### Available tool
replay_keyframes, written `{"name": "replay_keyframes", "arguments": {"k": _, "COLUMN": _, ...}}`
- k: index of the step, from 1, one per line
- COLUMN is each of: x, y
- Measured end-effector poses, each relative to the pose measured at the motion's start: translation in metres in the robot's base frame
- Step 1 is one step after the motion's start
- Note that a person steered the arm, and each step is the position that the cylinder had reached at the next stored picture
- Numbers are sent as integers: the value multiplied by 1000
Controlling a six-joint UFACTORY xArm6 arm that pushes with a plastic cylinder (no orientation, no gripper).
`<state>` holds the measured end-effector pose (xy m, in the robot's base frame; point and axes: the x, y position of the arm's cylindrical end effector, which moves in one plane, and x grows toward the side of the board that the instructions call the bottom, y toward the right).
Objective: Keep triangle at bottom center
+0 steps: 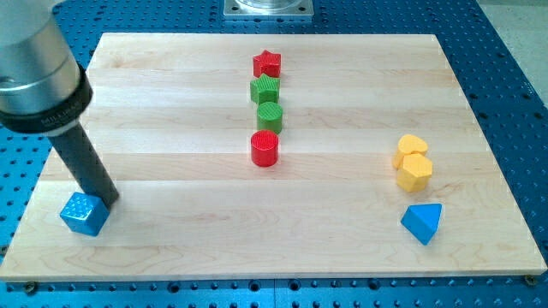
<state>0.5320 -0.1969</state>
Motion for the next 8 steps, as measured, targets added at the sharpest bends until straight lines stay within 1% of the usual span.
{"name": "replay_keyframes", "arguments": {"k": 3, "x": -5, "y": 248}}
{"name": "replay_keyframes", "arguments": {"k": 4, "x": -37, "y": 271}}
{"name": "replay_keyframes", "arguments": {"k": 5, "x": -37, "y": 280}}
{"name": "replay_keyframes", "arguments": {"k": 6, "x": -37, "y": 327}}
{"name": "replay_keyframes", "arguments": {"k": 7, "x": -17, "y": 360}}
{"name": "replay_keyframes", "arguments": {"k": 8, "x": 5, "y": 361}}
